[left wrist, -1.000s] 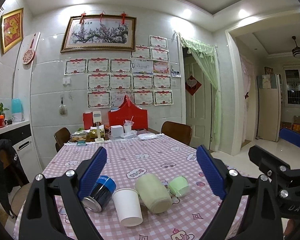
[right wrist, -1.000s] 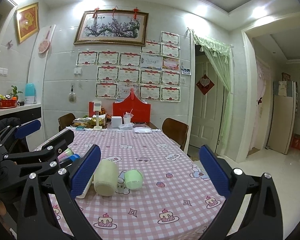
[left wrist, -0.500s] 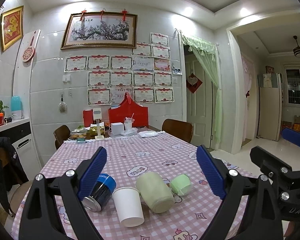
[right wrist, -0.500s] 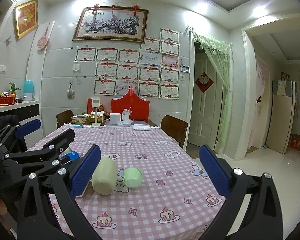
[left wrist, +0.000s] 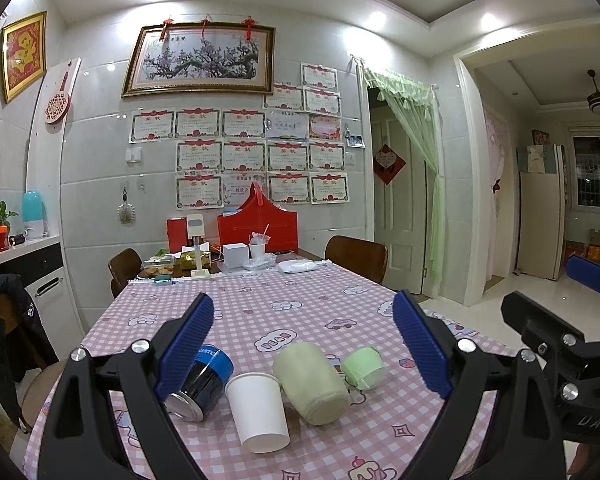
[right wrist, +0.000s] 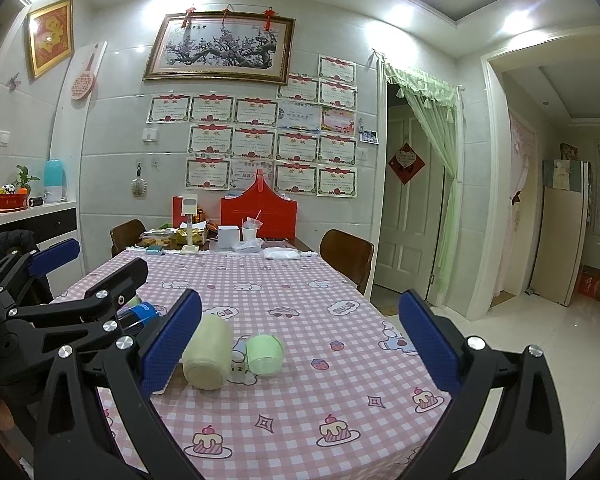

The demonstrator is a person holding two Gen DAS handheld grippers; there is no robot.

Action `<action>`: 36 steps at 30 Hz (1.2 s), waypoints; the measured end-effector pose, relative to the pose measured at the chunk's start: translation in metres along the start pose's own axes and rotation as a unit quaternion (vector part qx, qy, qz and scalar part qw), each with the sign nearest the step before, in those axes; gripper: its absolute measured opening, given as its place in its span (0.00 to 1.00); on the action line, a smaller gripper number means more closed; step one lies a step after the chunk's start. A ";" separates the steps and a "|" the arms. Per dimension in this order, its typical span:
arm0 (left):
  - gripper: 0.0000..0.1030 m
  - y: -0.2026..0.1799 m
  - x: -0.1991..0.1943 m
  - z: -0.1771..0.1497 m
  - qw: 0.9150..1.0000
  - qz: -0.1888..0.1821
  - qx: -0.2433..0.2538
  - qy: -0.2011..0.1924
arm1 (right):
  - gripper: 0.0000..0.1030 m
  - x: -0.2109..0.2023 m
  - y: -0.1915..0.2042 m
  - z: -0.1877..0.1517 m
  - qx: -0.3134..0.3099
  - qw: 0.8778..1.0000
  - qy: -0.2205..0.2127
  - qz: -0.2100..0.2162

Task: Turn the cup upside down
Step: 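Move the left gripper down and close it on the small light green cup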

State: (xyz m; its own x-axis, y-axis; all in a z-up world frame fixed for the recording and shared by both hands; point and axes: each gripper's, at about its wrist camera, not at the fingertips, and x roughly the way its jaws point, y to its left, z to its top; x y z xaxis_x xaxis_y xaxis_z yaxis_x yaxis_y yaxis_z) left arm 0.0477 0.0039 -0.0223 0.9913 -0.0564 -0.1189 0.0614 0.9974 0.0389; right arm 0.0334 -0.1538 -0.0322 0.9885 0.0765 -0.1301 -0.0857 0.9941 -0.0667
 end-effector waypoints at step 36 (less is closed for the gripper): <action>0.87 -0.013 0.117 -0.029 0.984 -0.022 0.006 0.177 | 0.93 0.106 -0.040 -0.035 0.021 0.993 0.118 -0.018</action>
State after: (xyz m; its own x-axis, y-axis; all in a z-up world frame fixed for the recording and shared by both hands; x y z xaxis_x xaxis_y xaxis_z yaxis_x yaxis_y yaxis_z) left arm 0.1592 -0.0145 -0.0654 0.8855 -0.0770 -0.4581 0.1058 0.9937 0.0374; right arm 0.1372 -0.1878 -0.0776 0.9339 0.0256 -0.3567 -0.0410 0.9985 -0.0357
